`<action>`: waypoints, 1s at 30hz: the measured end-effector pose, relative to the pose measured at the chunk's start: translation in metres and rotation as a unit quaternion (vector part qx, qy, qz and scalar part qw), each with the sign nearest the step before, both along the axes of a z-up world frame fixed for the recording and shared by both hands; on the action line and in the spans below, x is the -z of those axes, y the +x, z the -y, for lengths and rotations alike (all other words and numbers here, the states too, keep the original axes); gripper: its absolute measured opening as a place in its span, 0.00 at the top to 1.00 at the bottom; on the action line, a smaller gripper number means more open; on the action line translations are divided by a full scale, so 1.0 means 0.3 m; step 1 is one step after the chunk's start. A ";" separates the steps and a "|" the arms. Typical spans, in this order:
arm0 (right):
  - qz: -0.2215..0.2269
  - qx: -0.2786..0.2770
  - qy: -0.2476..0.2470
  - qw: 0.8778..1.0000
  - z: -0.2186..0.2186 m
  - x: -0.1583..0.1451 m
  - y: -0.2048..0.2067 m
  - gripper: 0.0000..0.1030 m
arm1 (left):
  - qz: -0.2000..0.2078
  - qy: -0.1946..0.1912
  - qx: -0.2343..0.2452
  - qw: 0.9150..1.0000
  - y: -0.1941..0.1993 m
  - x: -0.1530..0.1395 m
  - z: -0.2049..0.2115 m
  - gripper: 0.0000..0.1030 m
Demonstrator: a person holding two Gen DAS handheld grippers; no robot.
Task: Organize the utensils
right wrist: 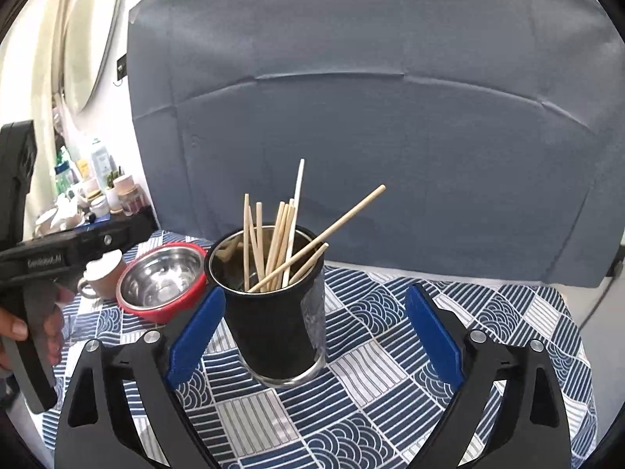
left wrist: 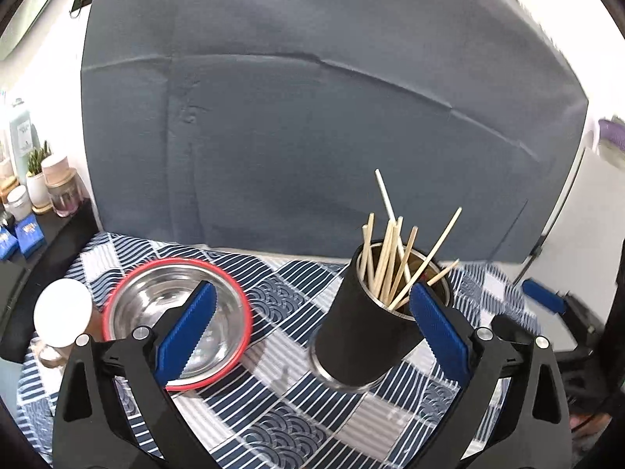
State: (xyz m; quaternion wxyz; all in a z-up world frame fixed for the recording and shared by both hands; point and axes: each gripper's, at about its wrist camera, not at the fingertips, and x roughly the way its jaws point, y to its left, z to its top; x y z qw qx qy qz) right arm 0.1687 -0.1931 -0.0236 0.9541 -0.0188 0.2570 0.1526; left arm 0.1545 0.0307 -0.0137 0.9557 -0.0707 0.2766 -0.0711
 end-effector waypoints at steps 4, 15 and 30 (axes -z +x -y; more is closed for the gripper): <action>-0.001 0.006 -0.007 1.000 -0.002 -0.029 -0.015 0.08 | -0.004 0.025 0.002 1.000 -0.025 -0.030 0.014 0.06; -0.035 0.045 0.004 0.998 0.013 -0.141 -0.097 0.08 | 0.017 0.057 -0.041 0.997 -0.156 -0.124 0.066 0.06; -0.067 0.057 -0.014 0.996 0.015 -0.225 -0.300 0.08 | -0.027 0.080 -0.010 0.996 -0.334 -0.140 0.130 0.06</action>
